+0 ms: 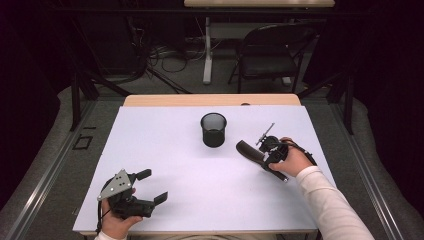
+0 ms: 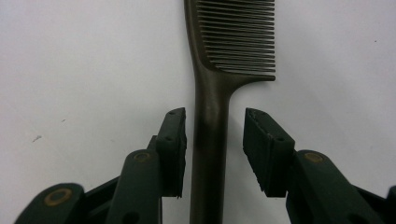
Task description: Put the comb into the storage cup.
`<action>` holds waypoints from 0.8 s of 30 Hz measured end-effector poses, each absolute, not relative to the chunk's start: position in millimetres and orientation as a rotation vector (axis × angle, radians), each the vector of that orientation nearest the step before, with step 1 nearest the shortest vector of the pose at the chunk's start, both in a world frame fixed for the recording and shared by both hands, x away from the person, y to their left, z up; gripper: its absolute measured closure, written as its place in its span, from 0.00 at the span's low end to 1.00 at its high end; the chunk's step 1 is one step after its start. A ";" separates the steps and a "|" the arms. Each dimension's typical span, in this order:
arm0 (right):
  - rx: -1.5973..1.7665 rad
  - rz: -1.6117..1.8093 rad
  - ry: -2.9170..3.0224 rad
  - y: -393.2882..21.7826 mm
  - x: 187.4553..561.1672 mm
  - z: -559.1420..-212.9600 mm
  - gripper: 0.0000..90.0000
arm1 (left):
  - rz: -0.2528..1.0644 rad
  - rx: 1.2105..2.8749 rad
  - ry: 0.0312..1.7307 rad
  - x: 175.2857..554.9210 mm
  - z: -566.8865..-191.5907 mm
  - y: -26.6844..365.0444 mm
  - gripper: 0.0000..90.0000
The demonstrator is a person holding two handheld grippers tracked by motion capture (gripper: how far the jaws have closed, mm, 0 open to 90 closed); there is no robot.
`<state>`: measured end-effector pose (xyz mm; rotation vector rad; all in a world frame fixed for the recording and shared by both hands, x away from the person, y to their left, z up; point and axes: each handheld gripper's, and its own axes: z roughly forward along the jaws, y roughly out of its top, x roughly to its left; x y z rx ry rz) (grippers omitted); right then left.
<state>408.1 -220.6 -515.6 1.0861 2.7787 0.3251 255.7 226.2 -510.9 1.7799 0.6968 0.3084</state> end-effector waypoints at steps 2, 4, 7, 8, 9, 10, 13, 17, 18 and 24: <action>1.080 0.305 2.786 -220.2 408.4 -515.0 0.68 | 0.308 1.780 0.697 255.8 -511.0 226.2 0.04; 1.083 0.314 2.782 -219.8 408.3 -515.8 0.69 | 0.306 1.780 0.699 255.7 -511.0 226.0 0.04; 1.079 0.296 2.788 -219.7 408.7 -515.6 0.71 | 0.306 1.781 0.699 255.7 -511.0 226.1 0.04; 1.074 0.317 2.783 -219.5 408.8 -517.2 0.71 | 0.306 1.780 0.700 255.8 -511.1 226.1 0.04; 1.070 0.312 2.784 -219.4 408.9 -517.3 0.72 | 0.306 1.780 0.700 255.8 -511.1 226.2 0.04; 1.071 0.303 2.786 -219.0 408.9 -517.2 0.72 | 0.307 1.781 0.699 255.9 -511.1 226.3 0.04; 1.073 0.303 2.788 -218.1 409.0 -518.4 0.73 | 0.306 1.780 0.701 255.8 -511.2 226.2 0.04; 1.067 0.303 2.786 -217.4 409.2 -519.9 0.74 | 0.306 1.780 0.701 255.9 -511.2 226.2 0.04; 1.069 0.274 2.795 -217.1 409.3 -518.6 0.74 | 0.306 1.780 0.700 255.9 -511.2 226.2 0.04; 1.082 0.361 2.759 -217.3 408.6 -525.0 0.75 | 0.306 1.779 0.702 255.9 -511.3 226.3 0.04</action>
